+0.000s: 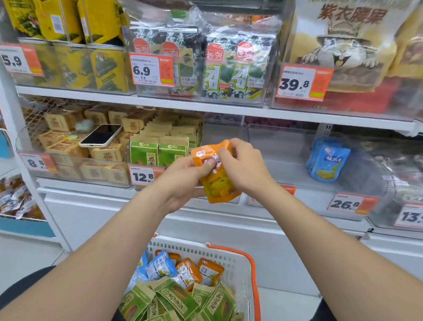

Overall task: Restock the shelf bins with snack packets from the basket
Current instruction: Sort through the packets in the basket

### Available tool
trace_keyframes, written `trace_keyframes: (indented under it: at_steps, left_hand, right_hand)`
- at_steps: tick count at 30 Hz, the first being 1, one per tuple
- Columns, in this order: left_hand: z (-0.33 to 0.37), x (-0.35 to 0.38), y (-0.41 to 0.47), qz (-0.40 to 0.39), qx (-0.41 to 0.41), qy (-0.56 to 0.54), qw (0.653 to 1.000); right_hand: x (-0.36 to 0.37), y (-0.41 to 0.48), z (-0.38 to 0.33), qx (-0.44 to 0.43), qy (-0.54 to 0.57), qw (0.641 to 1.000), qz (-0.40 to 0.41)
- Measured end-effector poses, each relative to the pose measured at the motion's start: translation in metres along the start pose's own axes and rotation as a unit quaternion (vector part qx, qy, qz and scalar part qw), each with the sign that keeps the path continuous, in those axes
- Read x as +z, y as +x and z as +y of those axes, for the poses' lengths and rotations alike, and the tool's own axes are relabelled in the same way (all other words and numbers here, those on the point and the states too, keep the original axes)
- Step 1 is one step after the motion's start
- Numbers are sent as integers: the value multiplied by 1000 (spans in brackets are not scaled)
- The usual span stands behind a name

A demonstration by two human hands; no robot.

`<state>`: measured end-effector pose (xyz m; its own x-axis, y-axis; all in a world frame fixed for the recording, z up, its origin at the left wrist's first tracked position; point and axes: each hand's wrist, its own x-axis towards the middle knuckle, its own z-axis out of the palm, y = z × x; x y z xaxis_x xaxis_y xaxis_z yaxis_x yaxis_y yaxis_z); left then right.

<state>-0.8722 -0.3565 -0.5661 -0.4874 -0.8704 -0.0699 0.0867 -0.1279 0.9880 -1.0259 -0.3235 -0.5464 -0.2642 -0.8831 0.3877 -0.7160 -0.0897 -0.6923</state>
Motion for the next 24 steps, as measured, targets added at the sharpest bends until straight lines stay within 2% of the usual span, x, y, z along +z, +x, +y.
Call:
trace_keyframes:
  at_steps: [2, 5, 8, 10, 12, 15, 17, 21, 24]
  left_hand:
    - [-3, 10, 8, 46, 33, 10, 998]
    - [-8, 22, 20, 122, 98, 37, 987]
    - [-7, 35, 30, 119, 116, 24, 986]
    - [-7, 44, 38, 111, 127, 49, 984]
    - [-11, 50, 50, 148, 188, 176, 955]
    - [-20, 60, 61, 155, 262, 368, 879]
    - [-26, 68, 67, 125, 267, 407, 865]
    - [-40, 79, 86, 80, 240, 439, 862]
    - [-45, 81, 101, 85, 221, 483, 843]
  right_hand:
    - [2, 6, 6, 5, 11, 1000, 5]
    - [-2, 16, 19, 80, 46, 996, -9]
    - [-16, 24, 31, 161, 124, 978, -38]
    - [-27, 34, 41, 206, 166, 964, -25]
    - [-36, 45, 52, 219, 162, 962, 4]
    - [-46, 58, 71, 244, 158, 955, 52]
    - [-55, 61, 77, 280, 181, 940, 67]
    - [-67, 62, 94, 325, 228, 915, 67]
    - [-64, 67, 103, 316, 229, 919, 57]
